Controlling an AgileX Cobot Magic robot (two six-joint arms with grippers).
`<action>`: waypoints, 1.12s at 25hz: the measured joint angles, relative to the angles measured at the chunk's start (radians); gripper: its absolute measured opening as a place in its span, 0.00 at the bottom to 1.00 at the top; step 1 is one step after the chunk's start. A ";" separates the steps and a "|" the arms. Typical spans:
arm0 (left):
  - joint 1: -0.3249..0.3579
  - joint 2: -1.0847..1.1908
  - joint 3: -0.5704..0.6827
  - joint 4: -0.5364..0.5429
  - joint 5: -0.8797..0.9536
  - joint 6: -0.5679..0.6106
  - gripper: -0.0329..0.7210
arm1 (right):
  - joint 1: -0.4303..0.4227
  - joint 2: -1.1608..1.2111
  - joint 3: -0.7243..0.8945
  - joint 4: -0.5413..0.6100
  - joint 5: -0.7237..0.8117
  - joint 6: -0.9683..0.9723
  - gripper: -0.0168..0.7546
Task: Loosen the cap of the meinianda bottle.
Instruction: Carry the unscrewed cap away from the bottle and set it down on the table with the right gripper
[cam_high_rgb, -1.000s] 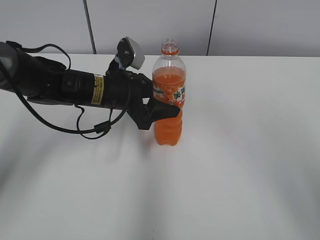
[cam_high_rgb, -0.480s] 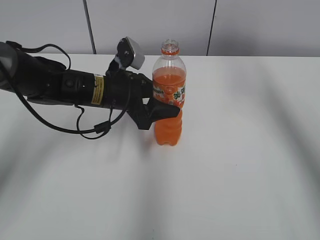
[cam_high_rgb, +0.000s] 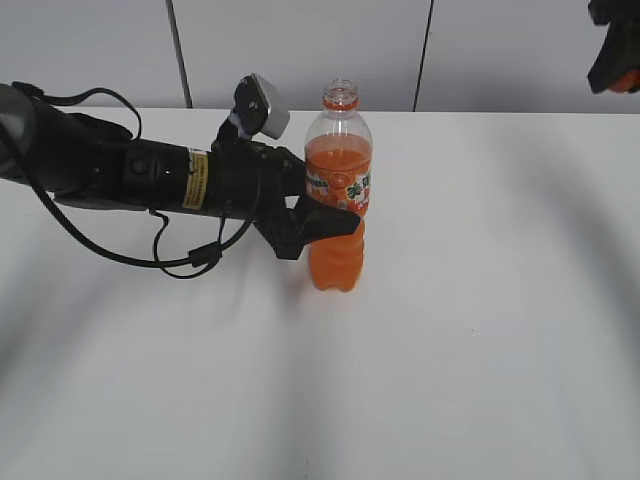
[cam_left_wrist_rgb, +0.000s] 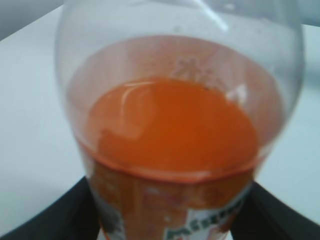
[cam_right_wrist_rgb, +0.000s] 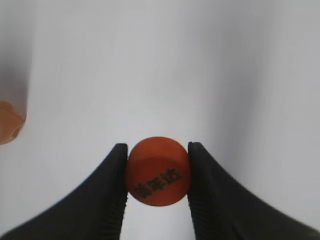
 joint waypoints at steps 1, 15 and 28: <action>0.000 0.000 0.000 0.000 0.000 0.000 0.62 | -0.002 0.000 0.035 0.003 -0.023 0.000 0.38; 0.000 0.000 0.000 0.000 0.000 0.000 0.62 | -0.002 0.115 0.426 0.088 -0.398 -0.005 0.38; 0.000 0.000 0.000 0.000 0.000 0.000 0.62 | -0.002 0.269 0.426 0.088 -0.540 -0.006 0.38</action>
